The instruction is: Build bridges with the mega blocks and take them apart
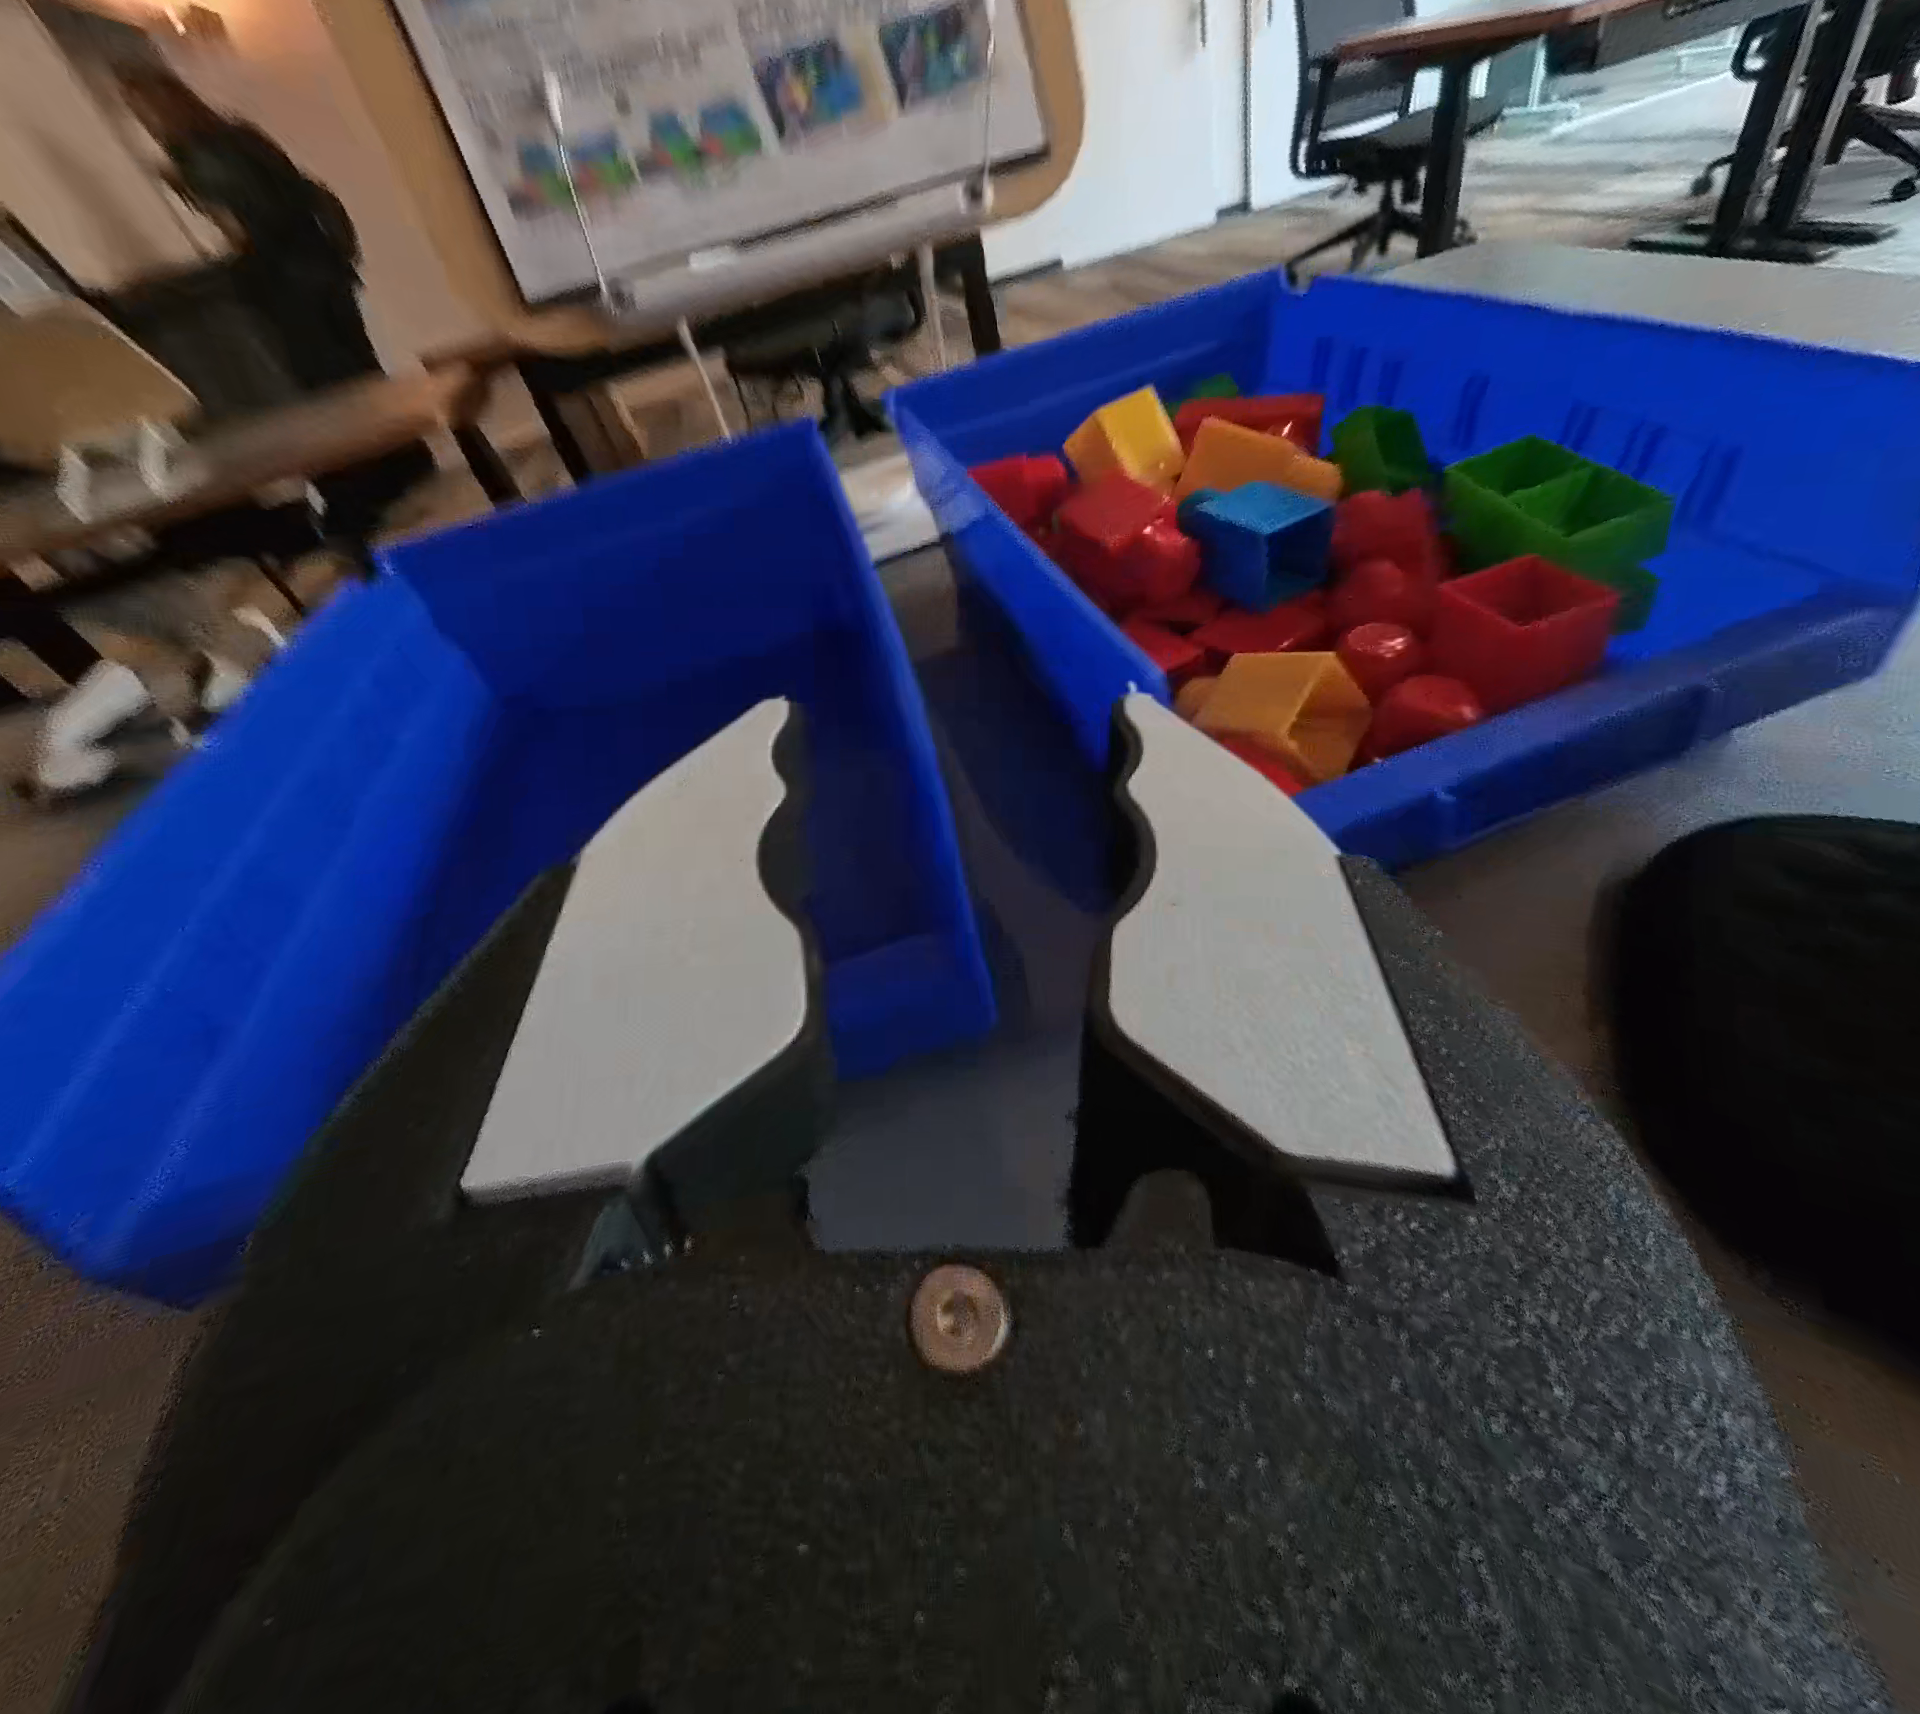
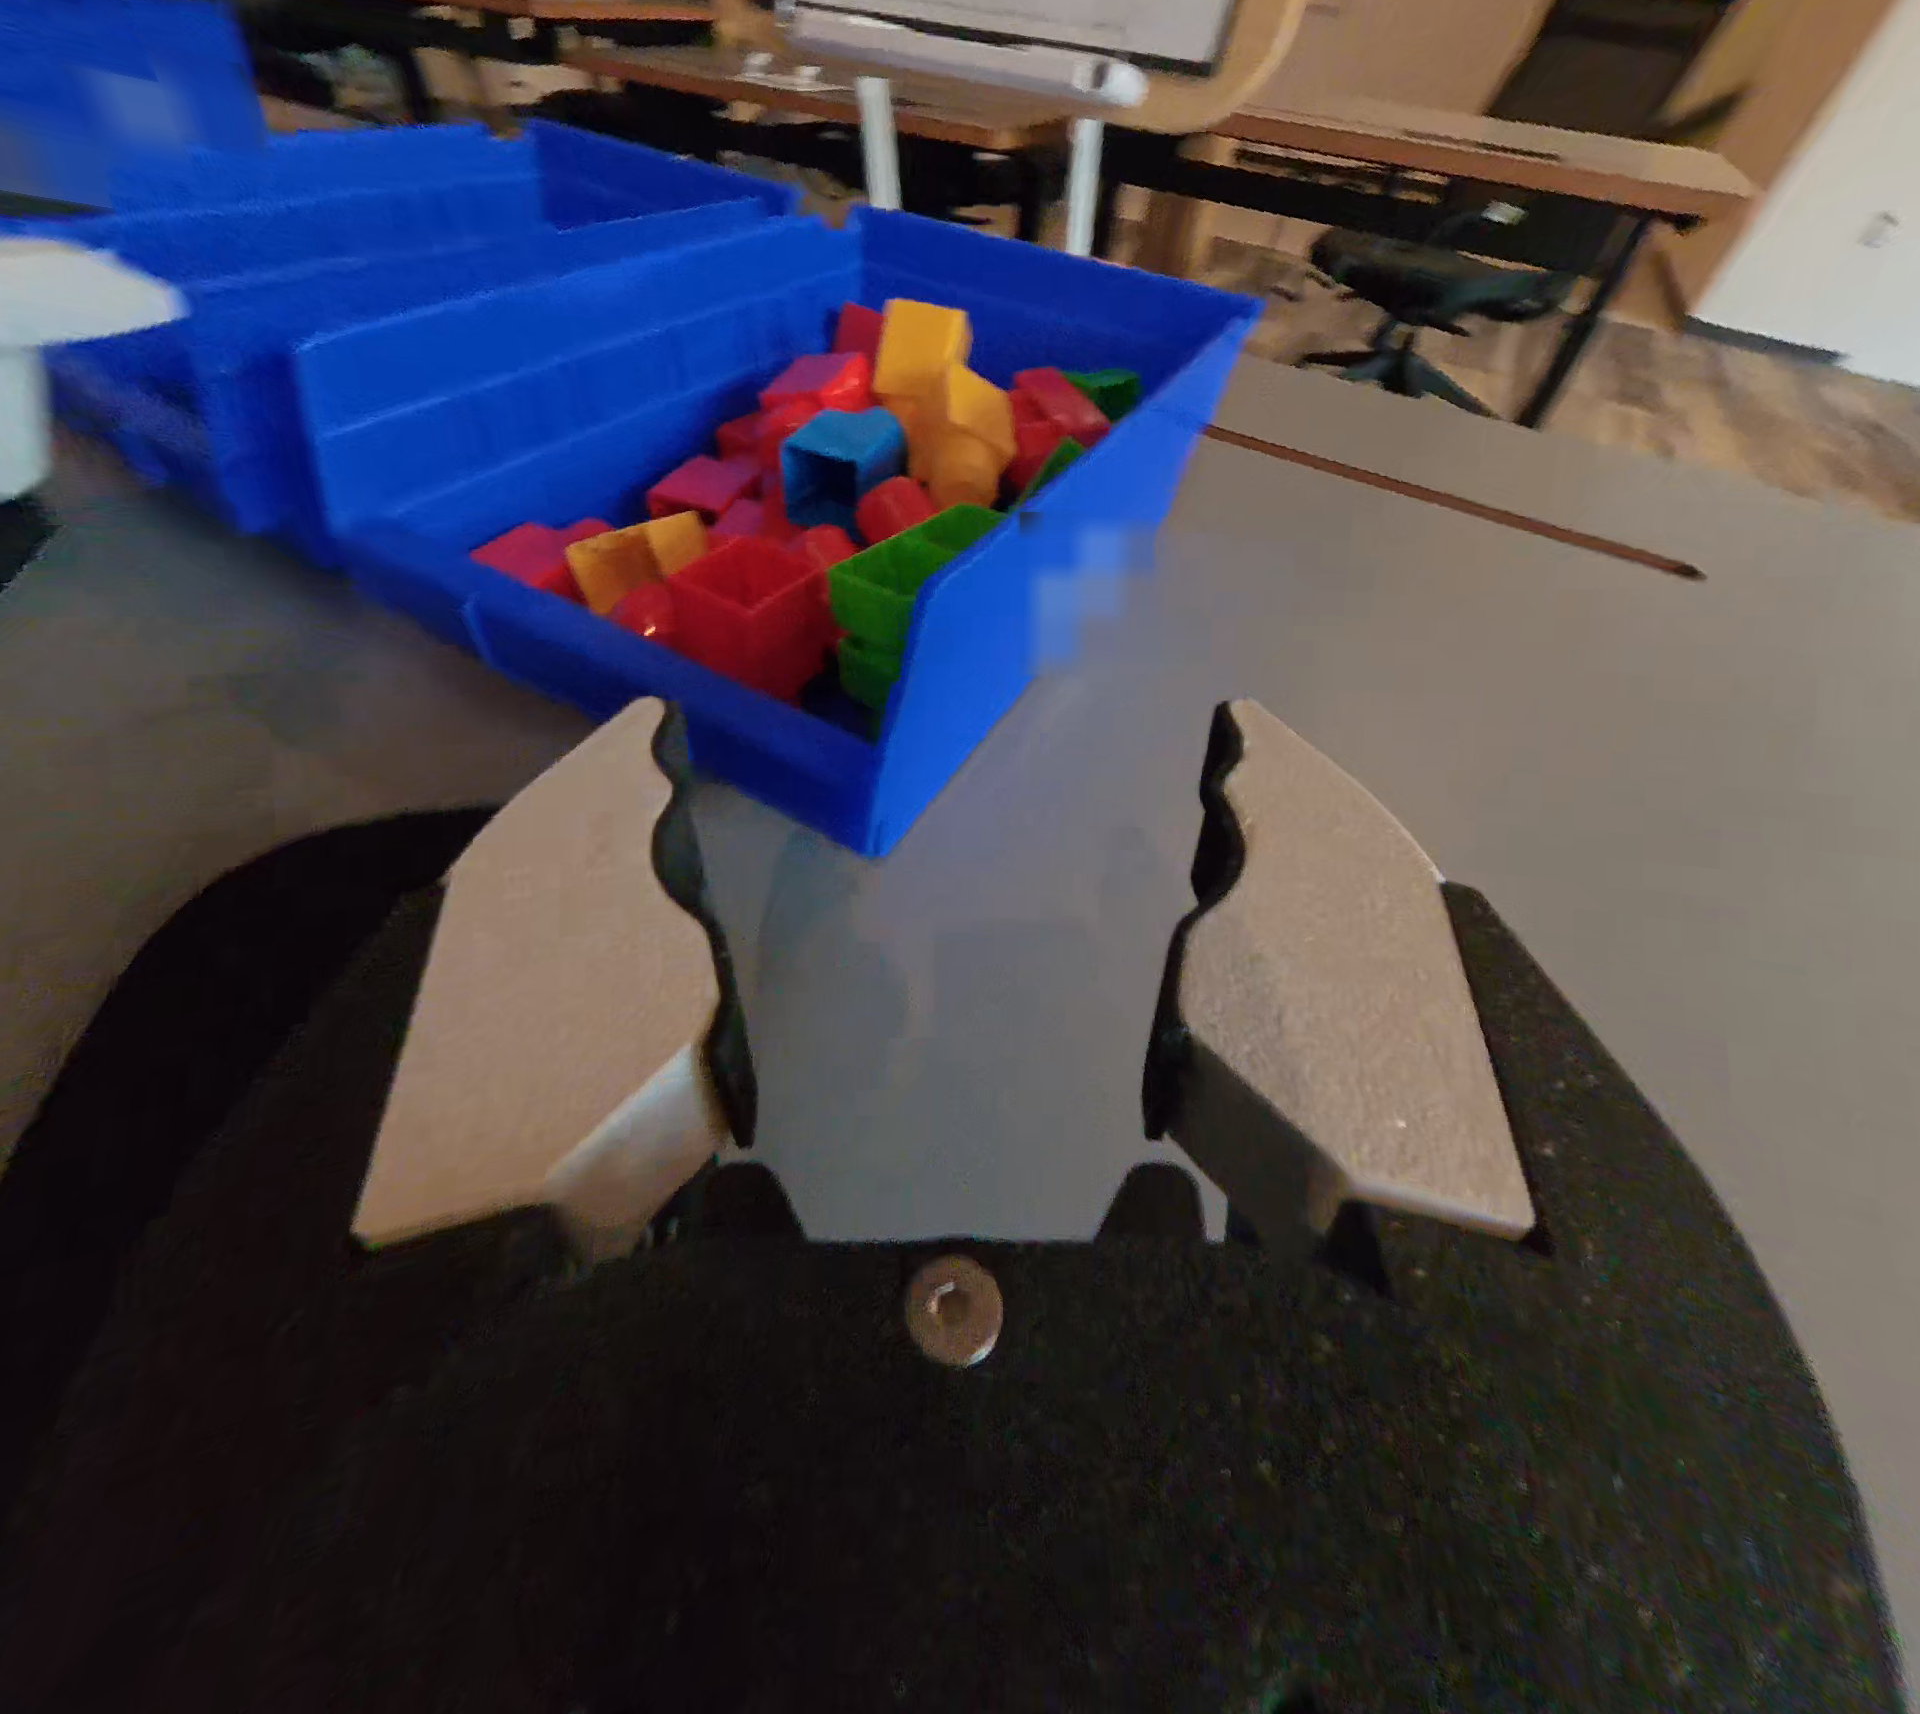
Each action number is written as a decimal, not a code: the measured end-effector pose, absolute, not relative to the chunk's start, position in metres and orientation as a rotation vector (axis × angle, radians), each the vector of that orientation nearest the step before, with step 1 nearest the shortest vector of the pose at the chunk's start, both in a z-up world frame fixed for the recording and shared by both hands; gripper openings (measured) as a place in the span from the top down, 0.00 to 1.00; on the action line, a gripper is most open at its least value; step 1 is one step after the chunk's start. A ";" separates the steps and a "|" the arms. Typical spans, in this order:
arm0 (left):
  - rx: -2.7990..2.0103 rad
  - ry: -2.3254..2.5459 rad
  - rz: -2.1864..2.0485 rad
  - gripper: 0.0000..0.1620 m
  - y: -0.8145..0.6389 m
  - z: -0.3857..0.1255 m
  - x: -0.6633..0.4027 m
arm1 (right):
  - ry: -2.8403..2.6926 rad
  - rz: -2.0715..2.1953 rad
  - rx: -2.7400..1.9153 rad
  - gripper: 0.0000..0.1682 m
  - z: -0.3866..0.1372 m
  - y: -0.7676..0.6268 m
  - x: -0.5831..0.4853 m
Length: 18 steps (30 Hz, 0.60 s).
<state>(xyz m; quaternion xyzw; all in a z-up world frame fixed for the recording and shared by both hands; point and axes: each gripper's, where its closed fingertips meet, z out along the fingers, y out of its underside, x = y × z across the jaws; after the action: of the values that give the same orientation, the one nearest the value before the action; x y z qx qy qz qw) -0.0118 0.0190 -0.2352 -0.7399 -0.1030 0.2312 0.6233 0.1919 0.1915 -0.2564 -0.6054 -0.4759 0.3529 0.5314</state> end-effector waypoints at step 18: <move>-1.771 -0.296 0.351 0.71 0.073 -0.279 0.021 | -0.993 0.591 -1.643 0.58 -0.276 0.204 0.153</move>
<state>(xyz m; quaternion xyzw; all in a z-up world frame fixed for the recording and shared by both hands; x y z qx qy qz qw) 0.0213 0.0731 -0.2790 -0.7672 -0.1284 0.1519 0.6098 0.1530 0.2035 -0.2759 -0.6901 -0.4173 0.2481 0.5366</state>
